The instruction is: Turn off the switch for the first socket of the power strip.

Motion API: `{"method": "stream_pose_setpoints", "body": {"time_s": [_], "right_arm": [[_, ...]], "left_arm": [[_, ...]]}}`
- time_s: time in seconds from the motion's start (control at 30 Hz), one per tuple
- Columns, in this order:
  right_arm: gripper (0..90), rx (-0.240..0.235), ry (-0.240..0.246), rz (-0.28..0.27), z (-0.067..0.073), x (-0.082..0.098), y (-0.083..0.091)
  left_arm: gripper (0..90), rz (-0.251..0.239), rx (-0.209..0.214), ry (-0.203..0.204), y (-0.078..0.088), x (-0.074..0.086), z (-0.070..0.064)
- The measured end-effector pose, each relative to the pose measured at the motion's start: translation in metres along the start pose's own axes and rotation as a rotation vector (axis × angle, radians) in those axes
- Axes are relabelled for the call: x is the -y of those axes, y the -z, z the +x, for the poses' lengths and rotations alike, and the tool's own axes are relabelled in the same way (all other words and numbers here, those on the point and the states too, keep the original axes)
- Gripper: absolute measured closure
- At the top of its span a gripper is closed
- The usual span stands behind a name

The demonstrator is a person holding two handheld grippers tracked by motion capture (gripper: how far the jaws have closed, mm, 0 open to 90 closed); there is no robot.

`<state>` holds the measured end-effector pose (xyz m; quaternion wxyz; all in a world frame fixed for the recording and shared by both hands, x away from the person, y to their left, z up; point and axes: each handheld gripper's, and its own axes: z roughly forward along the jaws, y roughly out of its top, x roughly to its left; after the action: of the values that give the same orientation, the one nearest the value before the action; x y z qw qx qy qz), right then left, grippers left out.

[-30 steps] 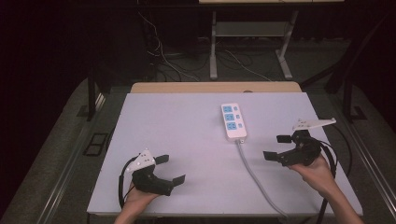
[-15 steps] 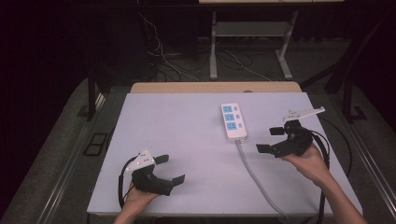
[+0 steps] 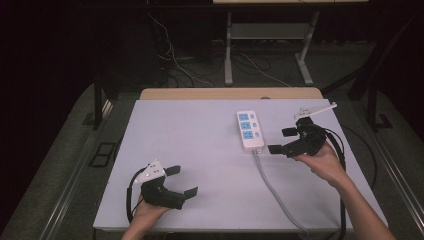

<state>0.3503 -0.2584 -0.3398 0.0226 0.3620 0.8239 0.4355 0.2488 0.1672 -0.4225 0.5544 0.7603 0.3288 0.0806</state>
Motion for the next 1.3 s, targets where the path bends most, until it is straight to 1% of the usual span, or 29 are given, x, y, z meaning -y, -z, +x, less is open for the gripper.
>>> {"method": "stream_pose_setpoints", "body": {"time_s": [0.23,0.4,0.67,0.87,1.07,1.3], "right_arm": [[0.4,-0.001,-0.009,0.009,-0.004,-0.007,-0.008],[0.4,-0.006,-0.027,0.01,-0.008,-0.011,-0.014],[0.4,0.003,-0.013,0.027,-0.008,-0.024,-0.024],[0.4,0.0,-0.017,0.031,-0.01,-0.03,-0.03],[0.4,0.01,-0.024,0.037,-0.014,-0.036,-0.036],[0.4,0.027,-0.044,0.035,-0.02,-0.043,-0.043]], "left_arm": [[0.0,0.001,0.002,-0.001,0.0,0.0,0.0],[0.0,0.001,0.002,-0.001,0.0,0.0,0.0],[0.0,0.001,0.003,-0.001,0.0,0.0,0.001],[0.0,-0.001,0.002,-0.002,0.001,0.0,0.001],[0.0,-0.004,0.002,0.003,0.001,0.0,0.002],[0.0,-0.002,0.003,0.001,0.001,0.0,0.002]]}}
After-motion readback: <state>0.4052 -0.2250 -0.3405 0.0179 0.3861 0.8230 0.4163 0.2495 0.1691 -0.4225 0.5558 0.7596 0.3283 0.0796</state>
